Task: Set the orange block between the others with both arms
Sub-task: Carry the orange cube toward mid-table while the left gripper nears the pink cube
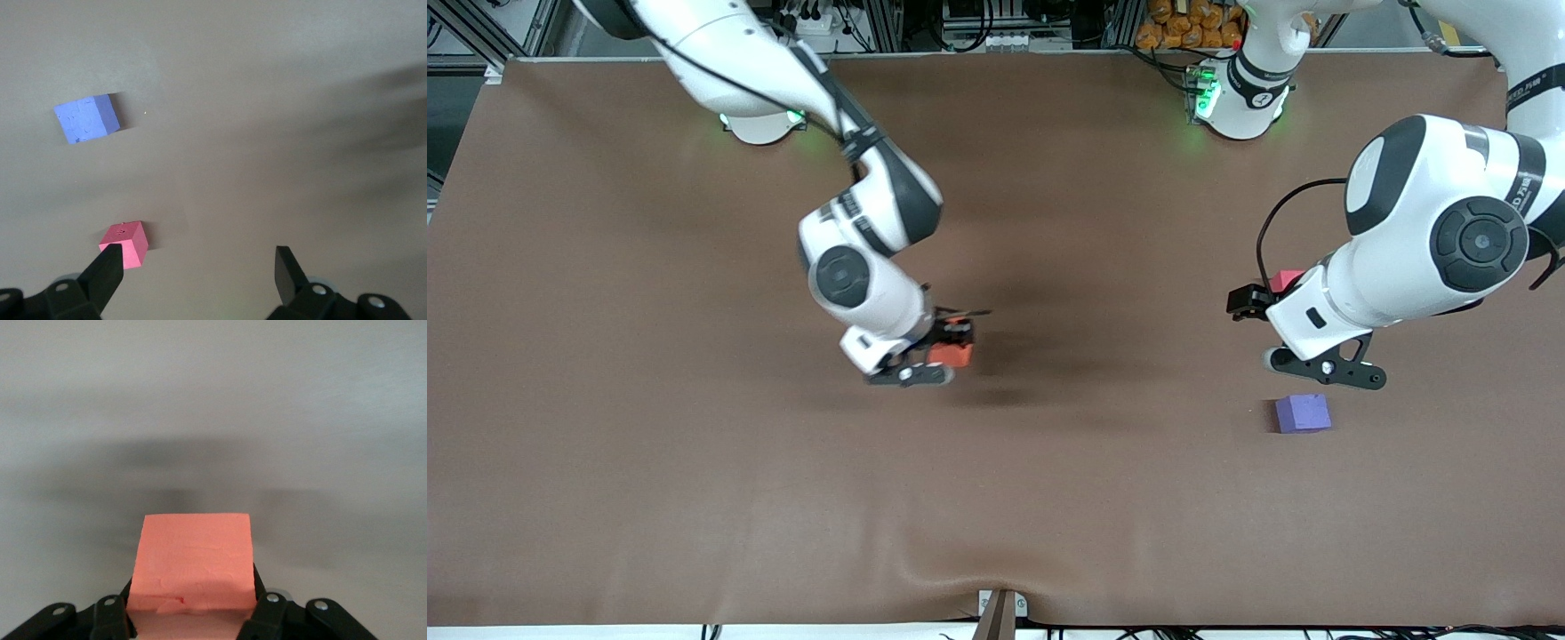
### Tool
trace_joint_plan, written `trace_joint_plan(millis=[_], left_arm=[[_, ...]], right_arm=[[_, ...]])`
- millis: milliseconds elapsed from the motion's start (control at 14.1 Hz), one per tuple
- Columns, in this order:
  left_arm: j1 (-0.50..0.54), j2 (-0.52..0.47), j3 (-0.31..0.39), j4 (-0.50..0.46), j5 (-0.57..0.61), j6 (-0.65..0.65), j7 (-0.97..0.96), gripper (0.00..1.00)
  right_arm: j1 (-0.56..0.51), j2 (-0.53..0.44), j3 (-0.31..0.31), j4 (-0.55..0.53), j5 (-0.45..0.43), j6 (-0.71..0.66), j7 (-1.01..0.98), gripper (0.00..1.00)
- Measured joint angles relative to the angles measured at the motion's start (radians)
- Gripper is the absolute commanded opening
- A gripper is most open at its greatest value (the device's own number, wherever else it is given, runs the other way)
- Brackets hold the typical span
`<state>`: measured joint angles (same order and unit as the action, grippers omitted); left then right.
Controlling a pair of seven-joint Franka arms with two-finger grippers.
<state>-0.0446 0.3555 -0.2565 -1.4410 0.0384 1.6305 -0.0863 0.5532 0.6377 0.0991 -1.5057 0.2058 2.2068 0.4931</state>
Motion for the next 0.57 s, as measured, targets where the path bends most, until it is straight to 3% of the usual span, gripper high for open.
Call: trace_joint_plan(millis=[213, 568], left_arm=[[0.003, 0.0, 0.001, 0.002, 0.0, 0.0, 0.0, 1.0], [0.002, 0.0, 0.0, 0.003, 0.0, 0.022, 0.0, 1.0]], right_arm=[[0.069, 0.023, -0.003, 0.002, -0.008, 0.031, -0.005, 0.0], [0.077, 0.092, -0.009, 0.08, -0.008, 0.052, -0.075, 0.0]])
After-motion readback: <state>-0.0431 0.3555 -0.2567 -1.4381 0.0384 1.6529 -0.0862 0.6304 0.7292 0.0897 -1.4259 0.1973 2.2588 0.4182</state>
